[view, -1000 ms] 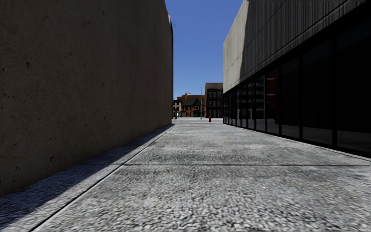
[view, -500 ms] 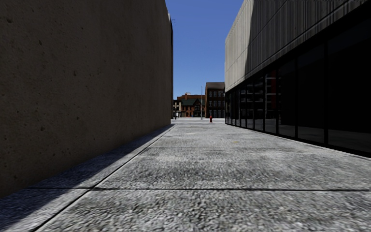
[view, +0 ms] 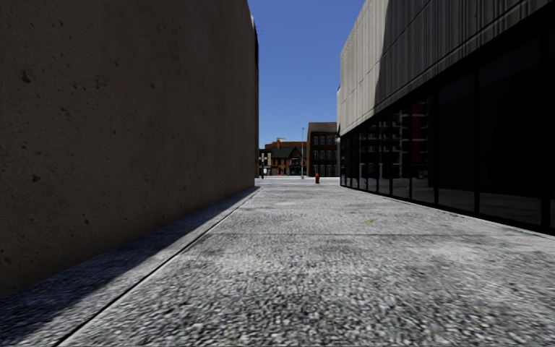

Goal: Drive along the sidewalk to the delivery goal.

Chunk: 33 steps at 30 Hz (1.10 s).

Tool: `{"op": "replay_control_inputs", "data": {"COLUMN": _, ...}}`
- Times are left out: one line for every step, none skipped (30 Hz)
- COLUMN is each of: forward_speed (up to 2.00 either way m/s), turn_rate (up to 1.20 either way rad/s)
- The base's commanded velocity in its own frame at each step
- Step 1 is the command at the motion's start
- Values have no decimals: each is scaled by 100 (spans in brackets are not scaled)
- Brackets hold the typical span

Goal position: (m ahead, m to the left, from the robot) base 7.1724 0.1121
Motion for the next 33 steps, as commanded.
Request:
{"op": "replay_control_inputs", "data": {"forward_speed": 200, "turn_rate": 0}}
{"op": "replay_control_inputs", "data": {"forward_speed": 200, "turn_rate": 0}}
{"op": "replay_control_inputs", "data": {"forward_speed": 200, "turn_rate": 0}}
{"op": "replay_control_inputs", "data": {"forward_speed": 200, "turn_rate": 0}}
{"op": "replay_control_inputs", "data": {"forward_speed": 200, "turn_rate": 0}}
{"op": "replay_control_inputs", "data": {"forward_speed": 200, "turn_rate": 0}}
{"op": "replay_control_inputs", "data": {"forward_speed": 200, "turn_rate": 0}}
{"op": "replay_control_inputs", "data": {"forward_speed": 200, "turn_rate": 0}}
{"op": "replay_control_inputs", "data": {"forward_speed": 200, "turn_rate": 0}}
{"op": "replay_control_inputs", "data": {"forward_speed": 200, "turn_rate": 0}}
{"op": "replay_control_inputs", "data": {"forward_speed": 200, "turn_rate": 0}}
{"op": "replay_control_inputs", "data": {"forward_speed": 200, "turn_rate": 0}}
{"op": "replay_control_inputs", "data": {"forward_speed": 200, "turn_rate": 0}}
{"op": "replay_control_inputs", "data": {"forward_speed": 200, "turn_rate": 0}}
{"op": "replay_control_inputs", "data": {"forward_speed": 200, "turn_rate": 0}}
{"op": "replay_control_inputs", "data": {"forward_speed": 200, "turn_rate": 0}}
{"op": "replay_control_inputs", "data": {"forward_speed": 200, "turn_rate": 0}}
{"op": "replay_control_inputs", "data": {"forward_speed": 200, "turn_rate": 0}}
{"op": "replay_control_inputs", "data": {"forward_speed": 200, "turn_rate": 0}}
{"op": "replay_control_inputs", "data": {"forward_speed": 200, "turn_rate": 0}}
{"op": "replay_control_inputs", "data": {"forward_speed": 200, "turn_rate": 0}}
{"op": "replay_control_inputs", "data": {"forward_speed": 200, "turn_rate": 0}}
{"op": "replay_control_inputs", "data": {"forward_speed": 200, "turn_rate": 0}}
{"op": "replay_control_inputs", "data": {"forward_speed": 200, "turn_rate": 0}}
{"op": "replay_control_inputs", "data": {"forward_speed": 200, "turn_rate": 0}}
{"op": "replay_control_inputs", "data": {"forward_speed": 200, "turn_rate": 0}}
{"op": "replay_control_inputs", "data": {"forward_speed": 200, "turn_rate": 0}}
{"op": "replay_control_inputs", "data": {"forward_speed": 200, "turn_rate": 0}}
{"op": "replay_control_inputs", "data": {"forward_speed": 200, "turn_rate": 0}}
{"op": "replay_control_inputs", "data": {"forward_speed": 200, "turn_rate": 0}}
{"op": "replay_control_inputs", "data": {"forward_speed": 200, "turn_rate": 0}}
{"op": "replay_control_inputs", "data": {"forward_speed": 200, "turn_rate": 0}}
{"op": "replay_control_inputs", "data": {"forward_speed": 200, "turn_rate": 0}}
